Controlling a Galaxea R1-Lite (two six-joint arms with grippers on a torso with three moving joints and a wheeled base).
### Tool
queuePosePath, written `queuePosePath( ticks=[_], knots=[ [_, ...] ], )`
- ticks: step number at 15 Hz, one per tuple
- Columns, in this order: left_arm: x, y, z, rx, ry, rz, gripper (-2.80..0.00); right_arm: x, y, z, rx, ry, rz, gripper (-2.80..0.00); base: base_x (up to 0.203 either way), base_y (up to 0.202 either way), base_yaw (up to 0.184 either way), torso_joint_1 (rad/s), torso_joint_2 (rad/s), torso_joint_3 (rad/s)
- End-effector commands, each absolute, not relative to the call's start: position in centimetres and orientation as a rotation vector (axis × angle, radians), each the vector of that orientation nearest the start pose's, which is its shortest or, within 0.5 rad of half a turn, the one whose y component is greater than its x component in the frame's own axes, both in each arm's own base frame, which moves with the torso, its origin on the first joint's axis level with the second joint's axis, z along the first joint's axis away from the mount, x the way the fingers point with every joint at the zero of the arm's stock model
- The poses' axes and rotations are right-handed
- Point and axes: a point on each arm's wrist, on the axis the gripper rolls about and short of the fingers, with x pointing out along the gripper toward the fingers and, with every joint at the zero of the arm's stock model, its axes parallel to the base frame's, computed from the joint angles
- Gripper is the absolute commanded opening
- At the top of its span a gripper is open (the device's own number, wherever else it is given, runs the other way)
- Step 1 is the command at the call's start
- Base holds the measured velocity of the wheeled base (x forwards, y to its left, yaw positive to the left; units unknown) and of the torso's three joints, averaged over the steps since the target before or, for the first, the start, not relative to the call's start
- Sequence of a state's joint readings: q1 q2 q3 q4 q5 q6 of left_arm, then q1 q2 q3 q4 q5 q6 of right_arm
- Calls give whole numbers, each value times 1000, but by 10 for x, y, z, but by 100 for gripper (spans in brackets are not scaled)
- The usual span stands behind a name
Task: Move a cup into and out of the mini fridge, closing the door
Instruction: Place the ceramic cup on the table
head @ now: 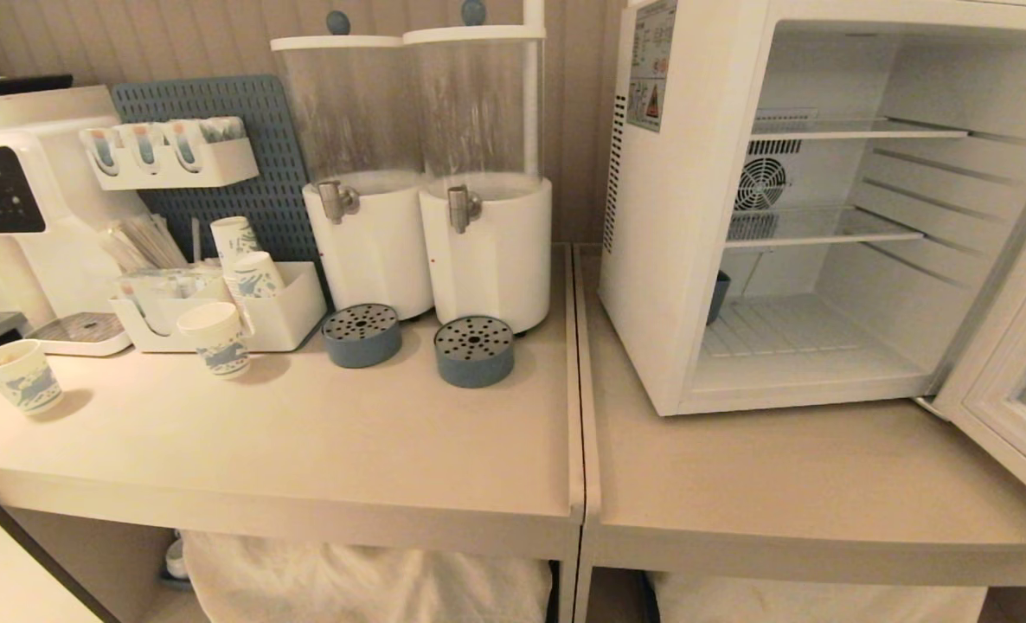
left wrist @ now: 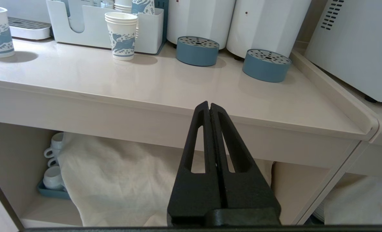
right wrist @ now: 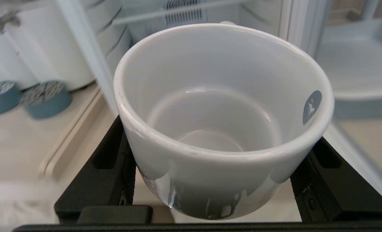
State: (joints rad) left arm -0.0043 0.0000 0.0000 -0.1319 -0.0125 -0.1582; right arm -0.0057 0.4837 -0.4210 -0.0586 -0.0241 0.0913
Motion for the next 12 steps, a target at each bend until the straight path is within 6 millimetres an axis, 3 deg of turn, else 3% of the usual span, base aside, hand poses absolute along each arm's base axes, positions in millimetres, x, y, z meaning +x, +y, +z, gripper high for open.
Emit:
queuePosePath(
  ticks=[1, 6, 12],
  knots=[
    [-21, 0, 78, -159, -97, -25, -280, -15, 0, 193, 93, -79, -23, -280, 0, 0, 0, 0, 0, 0],
    [-21, 0, 78, -159, -97, -25, -280, -45, 0, 156, 92, -99, -5, -280, 0, 0, 0, 0, 0, 0],
    [-21, 0, 78, -159, -97, -25, -280, -32, 0, 106, 69, -121, -11, -280, 0, 0, 0, 0, 0, 0]
  ],
)
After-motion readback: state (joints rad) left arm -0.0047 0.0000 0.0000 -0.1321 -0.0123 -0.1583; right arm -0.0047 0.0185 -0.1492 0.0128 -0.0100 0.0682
